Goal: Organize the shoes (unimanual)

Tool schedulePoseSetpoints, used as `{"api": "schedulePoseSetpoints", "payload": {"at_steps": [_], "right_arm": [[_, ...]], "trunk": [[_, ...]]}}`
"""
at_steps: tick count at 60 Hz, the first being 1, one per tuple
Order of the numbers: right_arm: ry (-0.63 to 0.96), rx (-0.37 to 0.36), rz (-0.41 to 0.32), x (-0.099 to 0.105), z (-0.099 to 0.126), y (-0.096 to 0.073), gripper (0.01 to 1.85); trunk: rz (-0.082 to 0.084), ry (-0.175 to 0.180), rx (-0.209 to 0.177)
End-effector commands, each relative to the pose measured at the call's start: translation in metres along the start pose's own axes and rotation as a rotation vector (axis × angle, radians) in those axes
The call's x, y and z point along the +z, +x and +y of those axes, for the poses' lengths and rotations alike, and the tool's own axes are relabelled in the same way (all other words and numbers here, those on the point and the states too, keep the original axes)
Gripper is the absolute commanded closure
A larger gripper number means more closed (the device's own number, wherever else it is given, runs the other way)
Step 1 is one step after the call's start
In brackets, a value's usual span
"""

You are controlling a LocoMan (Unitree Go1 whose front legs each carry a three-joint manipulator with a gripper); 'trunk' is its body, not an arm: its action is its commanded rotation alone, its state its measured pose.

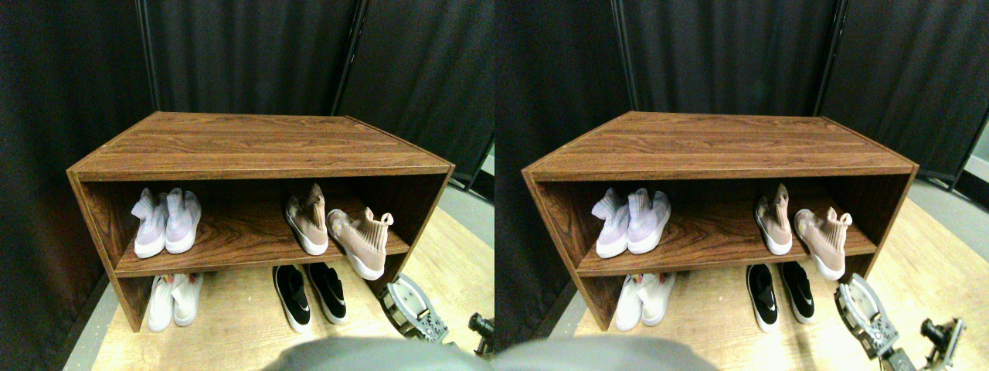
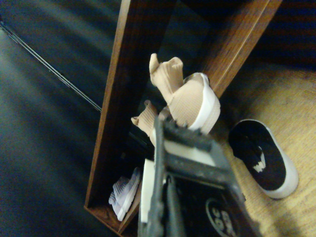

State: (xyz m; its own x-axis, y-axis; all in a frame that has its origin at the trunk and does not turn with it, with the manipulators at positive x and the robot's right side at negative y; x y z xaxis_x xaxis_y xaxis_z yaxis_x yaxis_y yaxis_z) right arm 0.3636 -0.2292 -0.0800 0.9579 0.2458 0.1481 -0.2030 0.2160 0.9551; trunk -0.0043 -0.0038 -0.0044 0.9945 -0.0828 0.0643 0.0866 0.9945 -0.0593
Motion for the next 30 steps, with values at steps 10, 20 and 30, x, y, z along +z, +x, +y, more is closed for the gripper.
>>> {"api": "schedulePoseSetpoints", "payload": {"at_steps": [10,20,30], "right_arm": [[-0.136,0.052,-0.053,-0.001,0.014,0.005,0.37],[-0.103,0.041,-0.074,-0.001,0.01,0.012,0.31],[-0.061,0.006,-0.079,0.0,0.003,0.024,0.23]], "trunk": [[0.028,-0.015,0.0],[0.026,-0.018,0.001],[0.026,-0.019,0.003]]}}
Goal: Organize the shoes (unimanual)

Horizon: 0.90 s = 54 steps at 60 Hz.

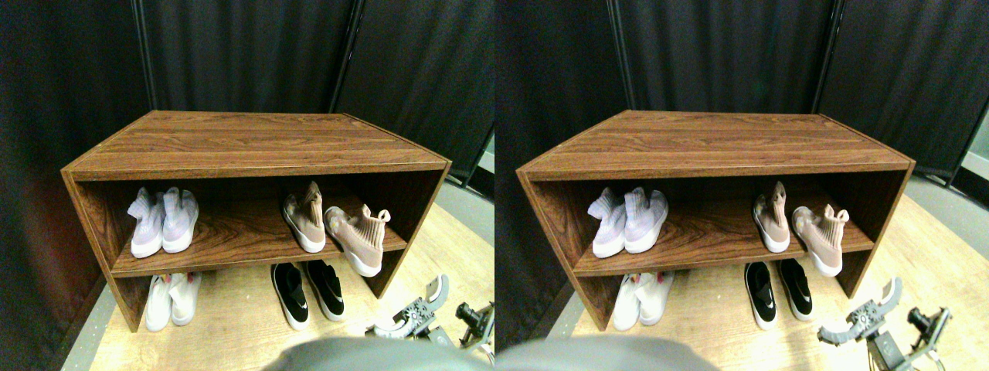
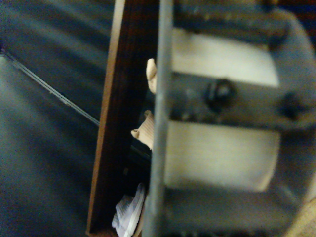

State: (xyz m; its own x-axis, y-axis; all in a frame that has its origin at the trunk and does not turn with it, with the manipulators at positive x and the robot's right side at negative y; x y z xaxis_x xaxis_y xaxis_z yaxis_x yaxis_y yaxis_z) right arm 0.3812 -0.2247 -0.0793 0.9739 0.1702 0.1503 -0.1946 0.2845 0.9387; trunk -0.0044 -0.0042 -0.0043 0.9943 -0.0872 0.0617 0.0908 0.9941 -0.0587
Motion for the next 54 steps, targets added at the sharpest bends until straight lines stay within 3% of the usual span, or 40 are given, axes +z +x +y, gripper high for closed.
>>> {"api": "schedulePoseSetpoints", "payload": {"at_steps": [1,20,36,54], "right_arm": [[0.01,0.021,-0.007,0.001,0.004,0.009,0.22],[0.054,-0.035,-0.032,0.005,-0.013,0.044,0.4],[0.093,-0.082,-0.027,0.009,-0.034,0.073,0.37],[0.093,-0.12,-0.049,0.011,-0.048,0.086,0.35]], "trunk": [[0.021,-0.022,0.011],[0.018,-0.029,0.021],[0.021,-0.033,0.033],[0.02,-0.027,0.038]]}}
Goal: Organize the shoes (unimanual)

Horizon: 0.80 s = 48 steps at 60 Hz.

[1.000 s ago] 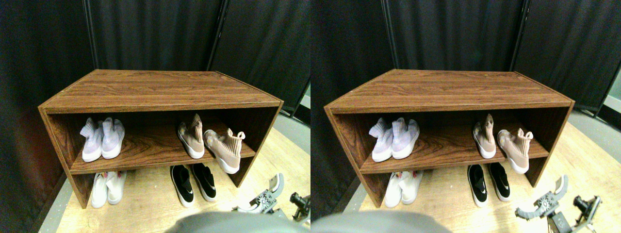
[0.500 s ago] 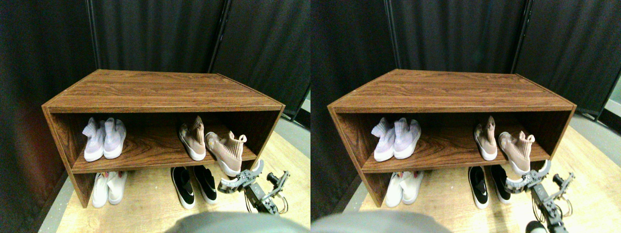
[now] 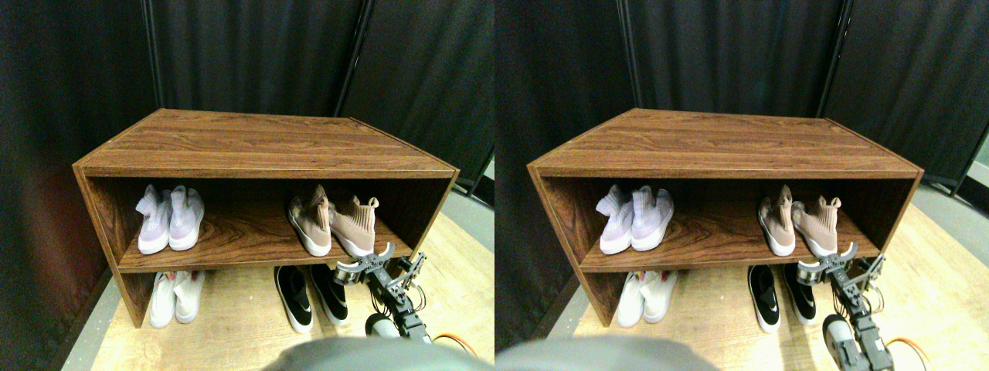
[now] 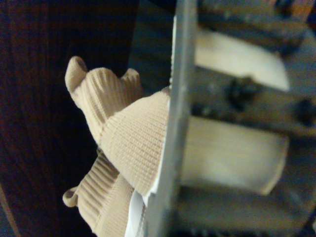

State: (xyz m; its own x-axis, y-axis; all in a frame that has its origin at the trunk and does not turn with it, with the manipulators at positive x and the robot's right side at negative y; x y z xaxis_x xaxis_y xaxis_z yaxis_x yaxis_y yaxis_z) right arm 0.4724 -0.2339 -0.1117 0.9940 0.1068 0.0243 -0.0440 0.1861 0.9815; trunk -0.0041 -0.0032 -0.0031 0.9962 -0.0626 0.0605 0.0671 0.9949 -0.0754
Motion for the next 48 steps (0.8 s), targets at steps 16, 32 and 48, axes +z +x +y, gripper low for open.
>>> {"api": "schedulePoseSetpoints", "payload": {"at_steps": [16,32,48], "right_arm": [[-0.024,0.024,-0.021,0.004,0.001,0.003,0.4],[-0.024,0.063,0.0,0.005,0.014,-0.018,0.44],[-0.099,0.167,0.018,0.018,0.037,-0.067,0.54]], "trunk": [[0.018,-0.01,0.015],[0.013,-0.007,0.011],[0.012,-0.008,0.008]]}}
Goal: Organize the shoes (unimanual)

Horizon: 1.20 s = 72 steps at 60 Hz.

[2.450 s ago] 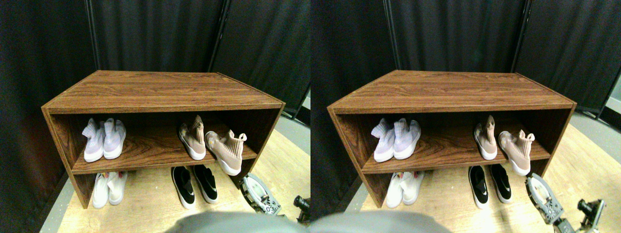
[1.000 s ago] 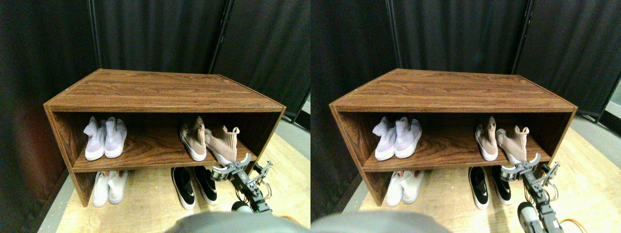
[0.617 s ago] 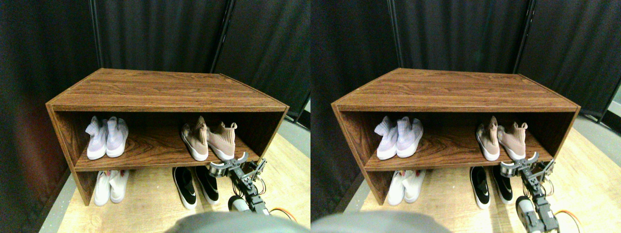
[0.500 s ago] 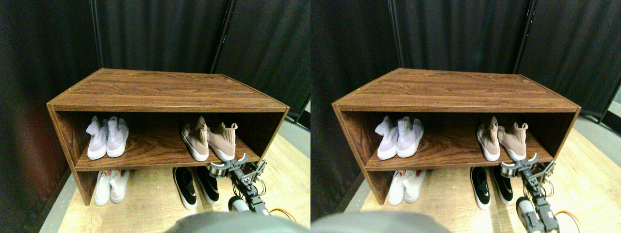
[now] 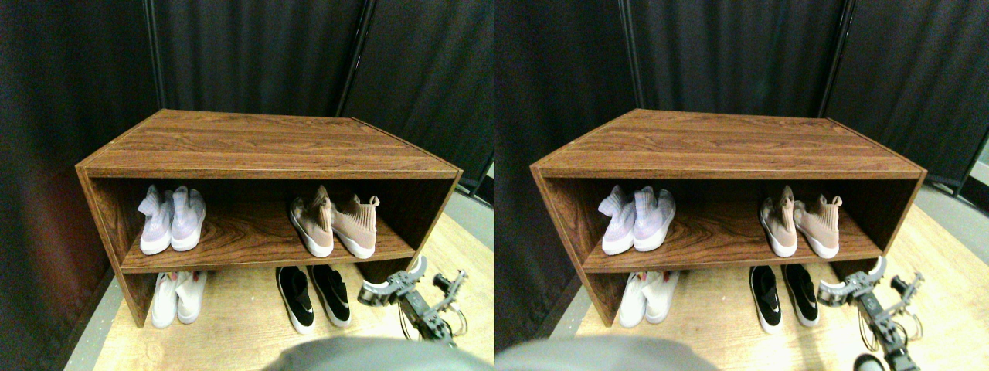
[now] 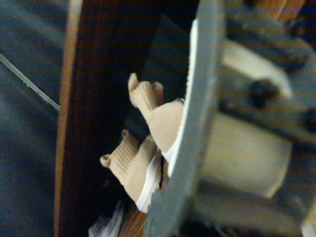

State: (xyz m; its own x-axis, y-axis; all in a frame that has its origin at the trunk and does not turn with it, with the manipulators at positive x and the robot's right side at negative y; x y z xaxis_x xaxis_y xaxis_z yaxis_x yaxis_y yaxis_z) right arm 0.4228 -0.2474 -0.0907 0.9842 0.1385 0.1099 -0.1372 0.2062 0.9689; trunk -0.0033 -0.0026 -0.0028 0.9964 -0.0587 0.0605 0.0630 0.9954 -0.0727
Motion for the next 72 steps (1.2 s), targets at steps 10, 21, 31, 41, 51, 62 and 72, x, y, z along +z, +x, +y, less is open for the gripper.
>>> {"api": "schedulePoseSetpoints", "payload": {"at_steps": [10,21,31,41,51,62,72], "right_arm": [[-0.208,0.123,-0.075,0.03,0.033,-0.033,1.8],[-0.352,0.2,-0.095,0.055,0.047,-0.033,1.8],[-0.29,0.187,-0.132,0.067,0.037,-0.009,1.8],[-0.284,0.091,-0.161,0.067,0.019,0.024,1.8],[-0.203,-0.022,-0.202,0.062,-0.004,0.049,1.8],[-0.187,-0.089,-0.252,0.063,-0.024,0.071,1.8],[-0.127,-0.108,-0.27,0.065,-0.035,0.085,1.8]], "trunk": [[0.011,-0.007,-0.001],[0.014,-0.008,0.0],[0.016,-0.009,0.001],[0.016,-0.013,0.005],[0.016,-0.023,0.017],[0.013,-0.032,0.029],[0.012,-0.041,0.044]]}}
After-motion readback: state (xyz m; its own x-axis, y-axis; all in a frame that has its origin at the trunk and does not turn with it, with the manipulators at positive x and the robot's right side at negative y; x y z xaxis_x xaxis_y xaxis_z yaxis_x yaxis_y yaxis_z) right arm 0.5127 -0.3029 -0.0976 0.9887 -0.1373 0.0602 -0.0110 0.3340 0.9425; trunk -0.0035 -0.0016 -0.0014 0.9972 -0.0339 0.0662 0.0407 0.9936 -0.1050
